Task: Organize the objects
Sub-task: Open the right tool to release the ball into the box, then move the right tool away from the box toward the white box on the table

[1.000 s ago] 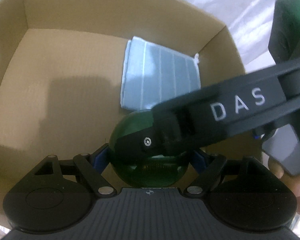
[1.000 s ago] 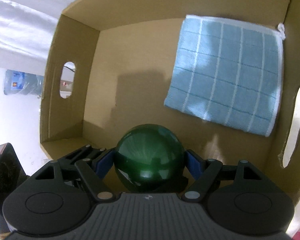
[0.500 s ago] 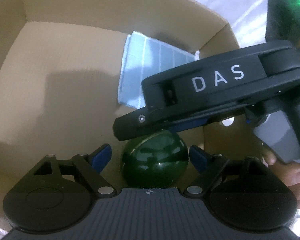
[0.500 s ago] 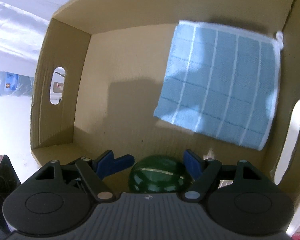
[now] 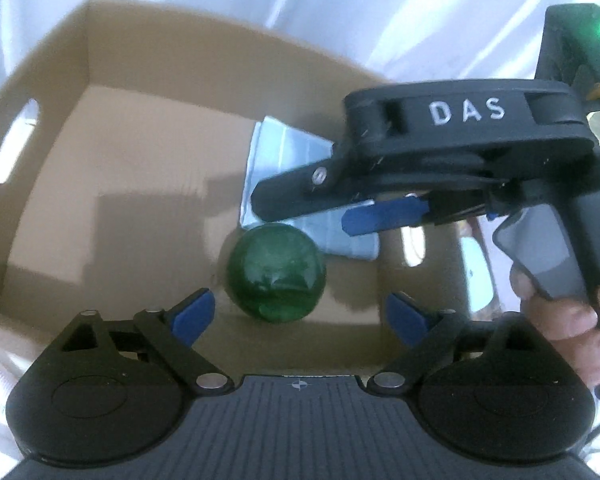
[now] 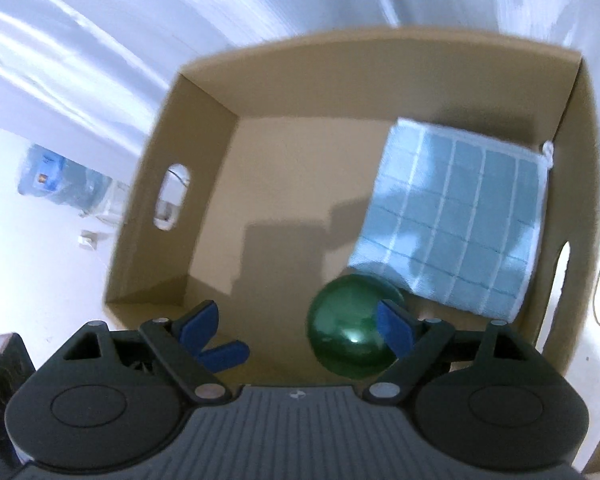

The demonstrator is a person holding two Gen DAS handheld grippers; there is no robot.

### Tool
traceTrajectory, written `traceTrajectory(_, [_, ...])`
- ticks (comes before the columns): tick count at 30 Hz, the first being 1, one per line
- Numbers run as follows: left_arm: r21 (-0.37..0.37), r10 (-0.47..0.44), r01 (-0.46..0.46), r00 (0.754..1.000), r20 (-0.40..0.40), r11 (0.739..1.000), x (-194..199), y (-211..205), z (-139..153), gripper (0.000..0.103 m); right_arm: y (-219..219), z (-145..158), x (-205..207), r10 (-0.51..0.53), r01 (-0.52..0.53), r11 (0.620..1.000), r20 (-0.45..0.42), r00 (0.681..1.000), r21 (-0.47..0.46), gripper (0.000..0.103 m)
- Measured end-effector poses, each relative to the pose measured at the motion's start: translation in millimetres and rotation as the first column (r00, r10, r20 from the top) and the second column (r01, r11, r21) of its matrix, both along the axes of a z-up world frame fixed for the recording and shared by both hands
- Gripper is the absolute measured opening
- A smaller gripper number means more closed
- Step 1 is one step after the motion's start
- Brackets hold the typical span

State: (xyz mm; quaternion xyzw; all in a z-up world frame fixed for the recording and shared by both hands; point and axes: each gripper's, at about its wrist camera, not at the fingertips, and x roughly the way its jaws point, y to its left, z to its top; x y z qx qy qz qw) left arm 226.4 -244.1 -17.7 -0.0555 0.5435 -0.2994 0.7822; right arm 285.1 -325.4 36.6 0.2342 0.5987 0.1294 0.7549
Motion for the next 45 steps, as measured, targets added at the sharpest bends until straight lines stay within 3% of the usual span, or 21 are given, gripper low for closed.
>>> traceTrajectory(6, [-0.036, 0.016, -0.013, 0.996, 0.086, 0.999, -28.0, 21.4, 31.9, 0.096, 1.0, 46.8, -31.9, -0.031, 0.025, 0.999, 0.157, 0.987, 0.043, 0.095])
traceTrajectory(11, [-0.086, 0.057, -0.044, 0.986, 0.16, 0.995, -65.1, 58.3, 54.4, 0.1, 7.5, 85.7, -71.4, -0.044, 0.024, 0.997, 0.299, 0.953, 0.07, 0.1])
traceTrajectory(16, [-0.136, 0.173, -0.147, 0.965, 0.198, 0.98, -97.4, 111.4, 65.8, 0.102, 21.4, 108.8, -111.6, -0.074, 0.036, 0.995, 0.421, 0.904, 0.096, 0.103])
traceTrajectory(21, [-0.15, 0.287, -0.258, 0.93, 0.229, 0.954, -124.3, 159.4, 62.7, 0.102, 48.5, 108.5, -144.8, -0.094, 0.019, 0.988, 0.489, 0.867, 0.156, 0.103])
traceTrajectory(24, [-0.148, 0.347, -0.319, 0.905, 0.246, 0.936, -139.3, 187.4, 63.8, 0.102, 67.2, 99.2, -155.0, -0.089, -0.017, 0.978, 0.488, 0.869, 0.207, 0.103])
traceTrajectory(30, [-0.098, 0.398, -0.386, 0.884, 0.246, 0.917, -147.6, 205.8, 46.9, 0.102, 103.1, 59.0, -153.6, -0.079, -0.079, 0.919, 0.376, 0.923, 0.386, 0.103])
traceTrajectory(39, [0.008, 0.346, -0.361, 0.9, 0.264, 0.933, -127.5, 196.2, 8.2, 0.102, 143.4, 19.7, -137.6, -0.015, -0.081, 0.958, 0.33, 0.944, 0.274, 0.102])
traceTrajectory(42, [0.032, 0.308, -0.33, 0.909, 0.28, 0.944, -114.9, 192.1, 0.0, 0.101, 145.7, 4.0, -135.6, -0.015, -0.065, 0.966, 0.302, 0.953, 0.251, 0.098])
traceTrajectory(45, [0.027, 0.284, -0.299, 0.928, 0.24, 0.954, -97.5, 191.7, -11.2, 0.097, 150.9, -14.1, -128.6, -0.016, -0.049, 0.971, 0.268, 0.963, 0.232, 0.088])
